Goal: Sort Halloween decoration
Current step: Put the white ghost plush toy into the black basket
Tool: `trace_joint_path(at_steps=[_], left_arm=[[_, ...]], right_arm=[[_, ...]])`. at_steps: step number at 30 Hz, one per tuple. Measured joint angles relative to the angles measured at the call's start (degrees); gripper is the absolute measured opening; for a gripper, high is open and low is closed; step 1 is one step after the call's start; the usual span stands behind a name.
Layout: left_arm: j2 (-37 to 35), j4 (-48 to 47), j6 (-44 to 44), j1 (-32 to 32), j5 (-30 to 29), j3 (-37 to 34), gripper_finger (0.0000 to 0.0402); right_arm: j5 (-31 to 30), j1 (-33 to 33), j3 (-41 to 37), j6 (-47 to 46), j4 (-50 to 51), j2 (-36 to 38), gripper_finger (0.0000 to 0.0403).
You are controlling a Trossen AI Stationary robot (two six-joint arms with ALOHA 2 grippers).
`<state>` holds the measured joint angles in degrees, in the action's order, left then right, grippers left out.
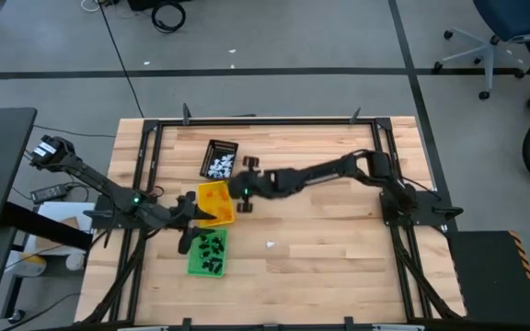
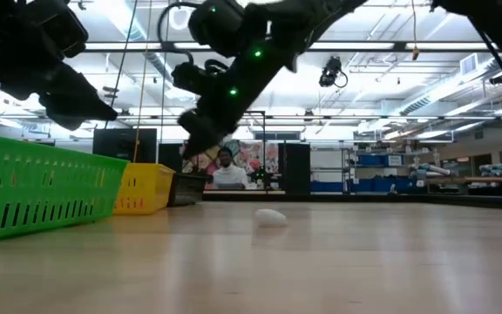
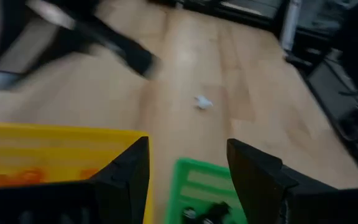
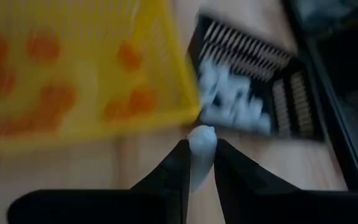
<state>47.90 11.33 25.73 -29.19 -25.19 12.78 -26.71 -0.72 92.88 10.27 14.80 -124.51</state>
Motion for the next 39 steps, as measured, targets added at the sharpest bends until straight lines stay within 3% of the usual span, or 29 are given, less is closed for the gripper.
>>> trace_joint_path(at_steps=[5, 15, 26, 31, 36, 39], left_arm=[[0.0, 0.8, -1.4, 0.0, 5.6, 0.0, 0.0189], [0.0, 10.2, -9.3, 0.0, 7.0, 0.0, 0.0189], [0.0, 15.4, -15.2, 2.4, 6.5, 0.0, 0.0189], [0.0, 16.2, -17.6, 4.9, 6.4, 0.0, 0.0189], [0.0, 14.2, -18.2, 5.3, 6.4, 0.0, 0.0189], [0.0, 13.5, -19.5, 5.4, 6.4, 0.0, 0.0189]], right_arm=[[7.5, 5.2, 0.0, 2.3, -11.1, 0.0, 0.0068], [22.0, 10.6, 0.0, -1.6, -16.1, 0.0, 0.0074], [26.8, 13.4, 0.1, -1.6, -20.9, 0.0, 0.0130], [26.6, 13.0, 0.0, -1.4, -14.7, 2.7, 0.0137], [28.5, 9.9, 0.0, -1.0, -1.2, 9.4, 0.0137], [29.1, 6.9, -3.8, -1.7, 1.1, 11.6, 0.0137]])
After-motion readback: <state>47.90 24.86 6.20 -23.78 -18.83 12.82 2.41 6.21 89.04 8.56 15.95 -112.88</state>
